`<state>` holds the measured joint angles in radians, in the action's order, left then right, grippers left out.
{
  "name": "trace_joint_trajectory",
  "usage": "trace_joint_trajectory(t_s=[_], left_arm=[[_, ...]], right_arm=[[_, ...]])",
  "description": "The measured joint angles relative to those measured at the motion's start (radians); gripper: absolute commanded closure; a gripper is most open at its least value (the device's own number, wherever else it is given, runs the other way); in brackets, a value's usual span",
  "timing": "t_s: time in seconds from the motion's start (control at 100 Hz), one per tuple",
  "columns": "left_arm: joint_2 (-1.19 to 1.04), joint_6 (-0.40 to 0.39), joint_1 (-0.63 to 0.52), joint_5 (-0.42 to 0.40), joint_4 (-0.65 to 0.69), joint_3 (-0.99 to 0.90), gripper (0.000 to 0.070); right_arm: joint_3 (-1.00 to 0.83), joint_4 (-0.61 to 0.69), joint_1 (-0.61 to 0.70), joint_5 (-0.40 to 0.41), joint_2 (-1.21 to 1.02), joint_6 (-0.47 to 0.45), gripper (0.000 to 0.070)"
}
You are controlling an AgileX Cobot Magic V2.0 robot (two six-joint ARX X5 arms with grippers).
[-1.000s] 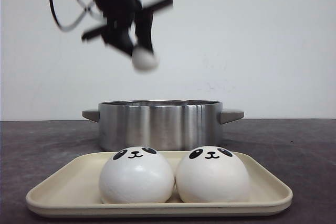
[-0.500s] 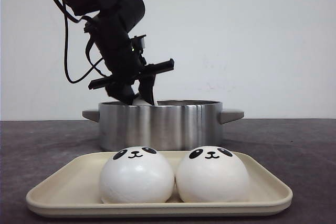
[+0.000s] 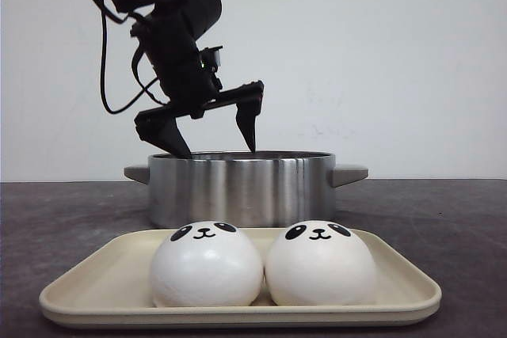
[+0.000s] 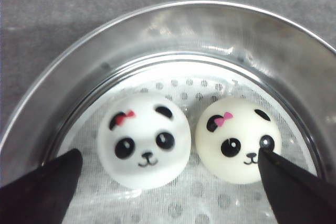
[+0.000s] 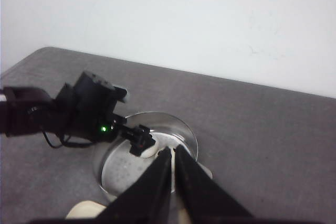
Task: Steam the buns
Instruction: 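Lift the bun into the steamer and open the left gripper, then lower the right gripper onto a tray bun and grasp it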
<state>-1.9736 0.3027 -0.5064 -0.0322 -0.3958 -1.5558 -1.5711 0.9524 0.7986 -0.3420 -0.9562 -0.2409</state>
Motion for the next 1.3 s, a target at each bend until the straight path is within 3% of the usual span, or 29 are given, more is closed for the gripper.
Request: trace_joint_trajectory(t_s=[0.25,0.59,0.69,0.73,0.76,0.77,0.78,0.79,0.82,0.87,0.9,1.08,1.3], left_arm=[[0.226,0.0,-0.002,0.0,-0.061,0.0,0.0],[0.591,-0.027,-0.035,0.005,-0.241,-0.007,0.0],[0.68,-0.039,-0.047,0.005,-0.275,-0.007,0.0],[0.715,-0.042,-0.049,0.005,-0.282,-0.007,0.0],[0.739,-0.043,-0.051,0.005,-0.288,-0.007,0.0],[0.747,-0.044,-0.052,0.005,-0.29,-0.007,0.0],[0.761,-0.047,-0.052,0.005,-0.293,-0.007,0.0],[0.768,-0.047,-0.052,0.005,-0.295,-0.007,0.0],[0.782,-0.049,-0.052,0.005,-0.298,-0.007,0.0],[0.813,-0.051,-0.052,0.005,-0.311,-0.007,0.0],[0.83,-0.053,-0.052,0.005,-0.319,-0.007,0.0],[0.91,-0.081,-0.052,0.004,-0.365,-0.007,0.0],[0.967,-0.094,-0.052,0.004,-0.402,-0.007,0.0]], right_arm=[[0.0,0.181,0.0,0.016,-0.097,-0.077,0.0698],[0.003,0.297,0.012,0.229,-0.357,-0.18,0.0698],[0.003,0.299,0.036,0.244,-0.448,-0.183,0.0694],[0.003,0.3,0.047,0.245,-0.483,-0.183,0.0659],[0.003,0.3,0.057,0.245,-0.507,-0.183,0.0592],[0.003,0.3,0.06,0.245,-0.515,-0.183,0.0564],[0.003,0.3,0.068,0.244,-0.532,-0.183,0.0477],[0.003,0.3,0.069,0.244,-0.536,-0.183,0.044],[0.003,0.3,0.075,0.243,-0.547,-0.183,0.0382],[0.003,0.3,0.092,0.242,-0.575,-0.183,0.02],[0.003,0.3,0.101,0.242,-0.589,-0.183,0.0137],[0.046,0.254,0.138,0.237,-0.636,-0.191,0.0134],[0.251,0.135,0.138,0.238,-0.636,-0.239,0.0161]])
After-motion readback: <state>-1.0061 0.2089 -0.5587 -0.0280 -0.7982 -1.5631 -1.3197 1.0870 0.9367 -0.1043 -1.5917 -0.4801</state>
